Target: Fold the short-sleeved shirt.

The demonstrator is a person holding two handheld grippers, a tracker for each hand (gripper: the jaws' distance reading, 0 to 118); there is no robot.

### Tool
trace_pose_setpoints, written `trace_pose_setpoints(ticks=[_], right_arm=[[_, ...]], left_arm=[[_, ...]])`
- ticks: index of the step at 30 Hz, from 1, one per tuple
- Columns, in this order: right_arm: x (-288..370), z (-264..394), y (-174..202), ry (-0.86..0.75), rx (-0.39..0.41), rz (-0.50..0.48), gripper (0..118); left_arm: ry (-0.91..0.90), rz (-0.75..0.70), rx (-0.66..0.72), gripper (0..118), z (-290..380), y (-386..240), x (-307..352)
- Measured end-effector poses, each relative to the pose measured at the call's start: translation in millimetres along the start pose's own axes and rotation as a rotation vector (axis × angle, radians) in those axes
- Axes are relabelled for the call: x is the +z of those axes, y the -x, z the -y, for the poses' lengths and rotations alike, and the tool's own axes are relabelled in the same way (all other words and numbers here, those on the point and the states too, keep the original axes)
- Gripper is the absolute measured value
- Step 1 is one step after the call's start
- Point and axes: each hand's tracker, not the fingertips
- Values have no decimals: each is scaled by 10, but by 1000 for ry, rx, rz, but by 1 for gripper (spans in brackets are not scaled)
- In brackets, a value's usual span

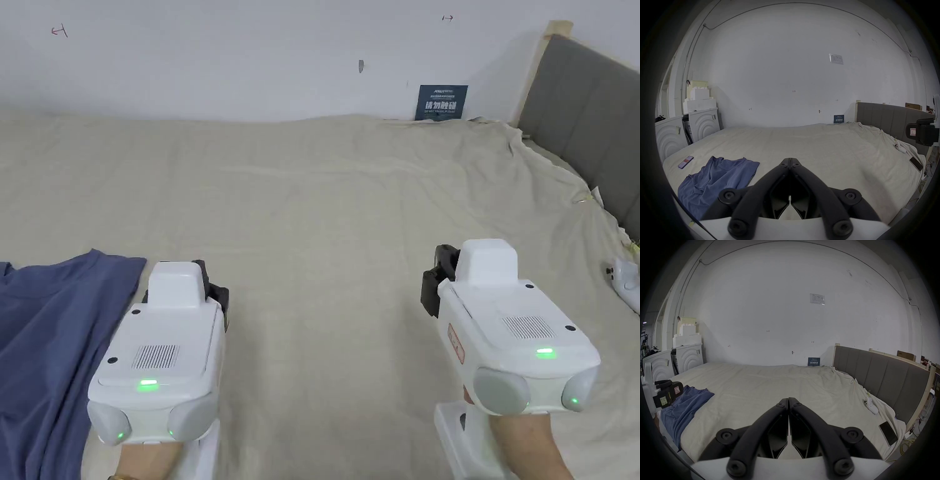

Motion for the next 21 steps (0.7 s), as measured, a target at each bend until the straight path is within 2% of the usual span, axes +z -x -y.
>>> trace_pose_setpoints(ticks=[6,8,9,11,12,15,16,17,19,21], right_arm=[[7,-5,-6,8,24,3,0],[1,-33,1,19,115,14,0],[-20,-66,17,25,240,-9,0],[-52,-114,138,-19,661,44,0],[-59,-108,222,-75,907,69,0],[-35,-50,348,-237,1511,29,0],[-49,-7,362,-240,1637,-8,0],[-56,49,378,-270,1741,-21,0],[-45,222,359,-313,1989,-76,0],[34,361,288,-392,2171,-145,0]], left_arm=[[2,1,-14,0,-14,-8,8],[22,-5,-126,0,-52,-19,-18],[24,-18,-265,0,-80,-36,-49],[-30,-65,-649,0,-77,-95,-108],[-95,-117,-927,0,-38,-152,-145],[-363,-83,-1642,0,153,-192,-132],[-433,-40,-1793,0,210,-181,-118],[-469,1,-1887,0,261,-189,-104],[-520,173,-2047,0,374,-153,20],[-590,199,-2132,0,454,-153,99]])
